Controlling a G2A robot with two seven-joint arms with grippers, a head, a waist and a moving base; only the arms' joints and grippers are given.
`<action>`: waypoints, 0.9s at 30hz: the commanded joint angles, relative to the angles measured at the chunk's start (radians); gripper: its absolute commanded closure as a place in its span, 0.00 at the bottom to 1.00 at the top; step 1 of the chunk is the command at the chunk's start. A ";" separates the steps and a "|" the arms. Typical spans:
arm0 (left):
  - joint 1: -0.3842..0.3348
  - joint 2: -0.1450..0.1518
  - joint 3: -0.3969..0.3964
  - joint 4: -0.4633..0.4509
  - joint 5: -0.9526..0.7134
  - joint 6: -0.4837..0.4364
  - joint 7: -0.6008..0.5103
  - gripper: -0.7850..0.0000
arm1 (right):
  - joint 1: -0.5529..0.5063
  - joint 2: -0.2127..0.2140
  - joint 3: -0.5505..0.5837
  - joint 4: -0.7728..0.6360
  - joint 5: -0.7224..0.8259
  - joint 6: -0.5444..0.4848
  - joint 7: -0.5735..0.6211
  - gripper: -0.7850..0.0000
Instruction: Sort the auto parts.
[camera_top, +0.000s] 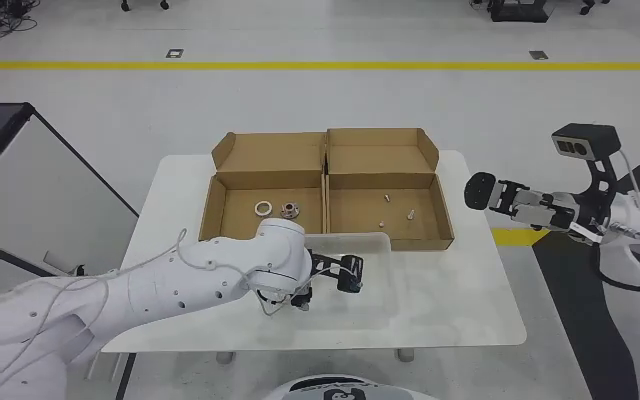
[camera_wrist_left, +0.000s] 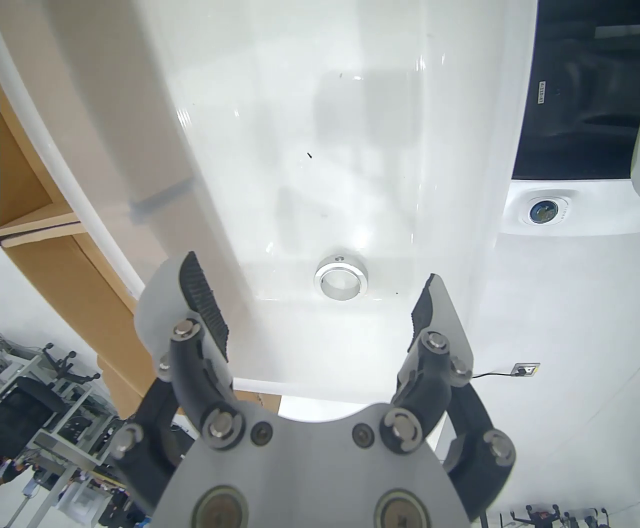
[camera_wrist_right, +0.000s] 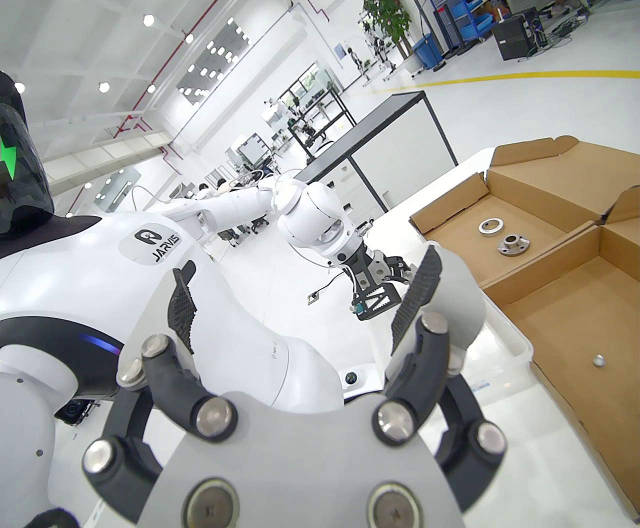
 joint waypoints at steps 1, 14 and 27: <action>0.000 0.000 0.000 0.000 -0.001 0.000 0.000 0.05 | 0.000 0.000 0.000 0.000 0.000 0.000 0.000 0.00; 0.000 0.000 0.000 0.000 -0.001 0.000 0.000 0.00 | 0.000 0.000 0.000 0.000 0.000 0.000 0.000 0.00; 0.020 0.001 -0.001 0.027 0.031 -0.001 0.002 0.00 | 0.000 0.000 0.000 0.000 0.000 0.000 0.000 0.00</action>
